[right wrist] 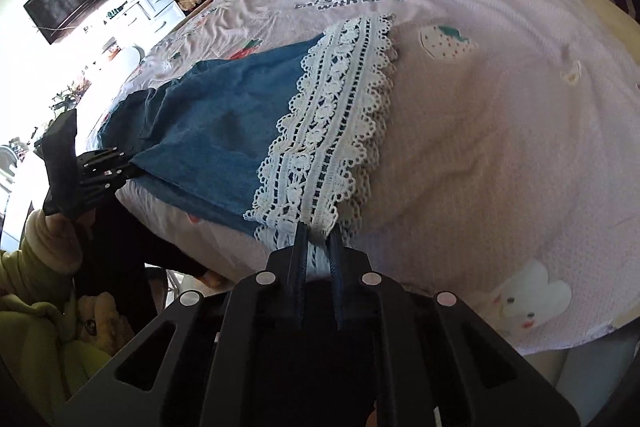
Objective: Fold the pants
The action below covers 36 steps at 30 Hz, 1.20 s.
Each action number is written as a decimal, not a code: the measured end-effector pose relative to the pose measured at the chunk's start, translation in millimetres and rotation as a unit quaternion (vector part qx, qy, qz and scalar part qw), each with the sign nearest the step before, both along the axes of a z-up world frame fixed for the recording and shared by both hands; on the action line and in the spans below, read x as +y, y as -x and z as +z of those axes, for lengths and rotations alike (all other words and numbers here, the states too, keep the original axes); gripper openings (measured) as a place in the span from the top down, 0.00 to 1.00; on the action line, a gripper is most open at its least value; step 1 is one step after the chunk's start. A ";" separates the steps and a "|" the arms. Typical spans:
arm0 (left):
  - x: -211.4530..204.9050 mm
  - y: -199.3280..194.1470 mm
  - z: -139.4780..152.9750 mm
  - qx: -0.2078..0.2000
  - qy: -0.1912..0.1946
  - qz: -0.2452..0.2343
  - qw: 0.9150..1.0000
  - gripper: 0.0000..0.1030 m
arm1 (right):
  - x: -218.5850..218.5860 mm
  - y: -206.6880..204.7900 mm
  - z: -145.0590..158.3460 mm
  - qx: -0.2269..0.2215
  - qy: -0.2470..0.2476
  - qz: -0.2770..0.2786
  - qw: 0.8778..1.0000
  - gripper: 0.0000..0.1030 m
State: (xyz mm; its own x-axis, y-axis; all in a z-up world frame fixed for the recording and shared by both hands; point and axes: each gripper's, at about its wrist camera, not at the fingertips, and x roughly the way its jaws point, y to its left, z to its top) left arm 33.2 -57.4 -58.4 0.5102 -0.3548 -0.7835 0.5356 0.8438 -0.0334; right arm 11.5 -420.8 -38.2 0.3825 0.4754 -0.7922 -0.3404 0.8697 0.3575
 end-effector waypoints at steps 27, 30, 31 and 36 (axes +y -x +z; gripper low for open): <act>-4.0 6.2 1.8 0.003 -0.019 0.009 1.000 0.90 | 8.7 10.1 13.4 -0.039 0.045 0.031 0.998 0.94; -3.9 9.3 0.4 0.002 -0.024 0.007 1.000 0.88 | 5.3 10.7 0.2 -0.020 0.043 0.029 0.998 0.94; -3.4 9.7 -0.6 0.002 -0.024 0.006 1.000 0.88 | 5.8 10.2 -4.4 -0.016 0.043 0.031 0.998 0.94; 0.2 10.2 -2.9 0.008 -0.018 0.006 1.000 0.88 | -3.5 7.7 -7.5 0.008 0.031 0.009 0.999 0.88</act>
